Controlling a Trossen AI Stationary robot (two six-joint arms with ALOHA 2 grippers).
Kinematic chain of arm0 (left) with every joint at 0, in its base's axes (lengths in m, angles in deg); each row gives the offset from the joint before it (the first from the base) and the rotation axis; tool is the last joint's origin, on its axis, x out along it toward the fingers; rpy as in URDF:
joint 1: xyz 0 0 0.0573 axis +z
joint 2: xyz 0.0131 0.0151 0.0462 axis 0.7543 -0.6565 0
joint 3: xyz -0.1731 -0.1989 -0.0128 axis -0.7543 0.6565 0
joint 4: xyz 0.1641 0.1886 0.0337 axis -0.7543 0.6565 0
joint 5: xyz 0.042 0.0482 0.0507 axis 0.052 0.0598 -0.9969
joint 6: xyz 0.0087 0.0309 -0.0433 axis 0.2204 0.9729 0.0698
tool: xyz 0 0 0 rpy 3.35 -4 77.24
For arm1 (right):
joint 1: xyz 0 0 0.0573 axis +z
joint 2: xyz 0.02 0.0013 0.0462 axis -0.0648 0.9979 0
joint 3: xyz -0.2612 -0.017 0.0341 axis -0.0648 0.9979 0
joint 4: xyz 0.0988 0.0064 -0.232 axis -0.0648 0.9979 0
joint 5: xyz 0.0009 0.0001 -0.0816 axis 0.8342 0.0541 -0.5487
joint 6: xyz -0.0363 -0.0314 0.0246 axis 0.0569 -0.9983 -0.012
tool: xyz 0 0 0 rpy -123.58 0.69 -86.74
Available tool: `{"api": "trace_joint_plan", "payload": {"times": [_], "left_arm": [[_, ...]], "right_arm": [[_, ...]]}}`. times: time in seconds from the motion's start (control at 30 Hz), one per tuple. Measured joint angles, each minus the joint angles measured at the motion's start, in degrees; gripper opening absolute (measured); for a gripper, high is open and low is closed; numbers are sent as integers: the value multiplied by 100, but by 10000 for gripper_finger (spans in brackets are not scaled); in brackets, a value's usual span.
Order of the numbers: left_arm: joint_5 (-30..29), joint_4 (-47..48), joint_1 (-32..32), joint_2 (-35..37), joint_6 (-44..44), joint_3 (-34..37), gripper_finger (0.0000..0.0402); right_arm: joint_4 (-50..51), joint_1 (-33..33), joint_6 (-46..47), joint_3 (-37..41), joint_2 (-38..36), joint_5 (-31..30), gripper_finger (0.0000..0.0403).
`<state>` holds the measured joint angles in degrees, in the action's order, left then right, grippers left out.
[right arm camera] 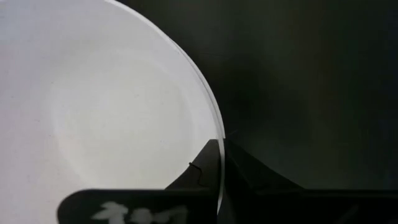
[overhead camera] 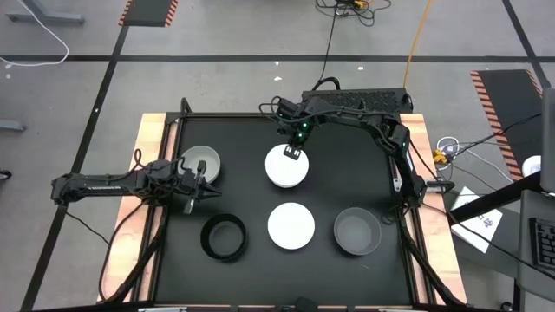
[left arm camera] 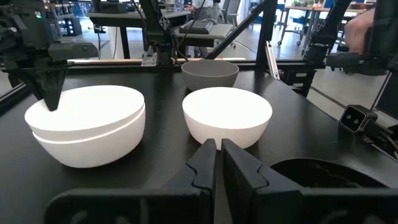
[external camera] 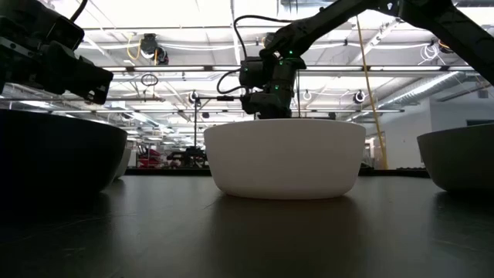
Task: Nest bowls inside each other
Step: Stack the top right white bowl on the top middle white bowl
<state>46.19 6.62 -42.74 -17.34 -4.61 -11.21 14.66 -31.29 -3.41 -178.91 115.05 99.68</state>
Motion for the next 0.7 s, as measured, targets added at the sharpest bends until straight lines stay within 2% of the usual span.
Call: {"api": "trace_joint_plan", "payload": {"times": [0.57, 0.7], "left_arm": [[3, 2, 1, 0, 12, 0, 26], [3, 2, -1, 0, 12, 0, 26]], "right_arm": [[126, -55, -106, 0, 0, 30, 2], [118, -68, -131, 7, 5, 294, 2]]}}
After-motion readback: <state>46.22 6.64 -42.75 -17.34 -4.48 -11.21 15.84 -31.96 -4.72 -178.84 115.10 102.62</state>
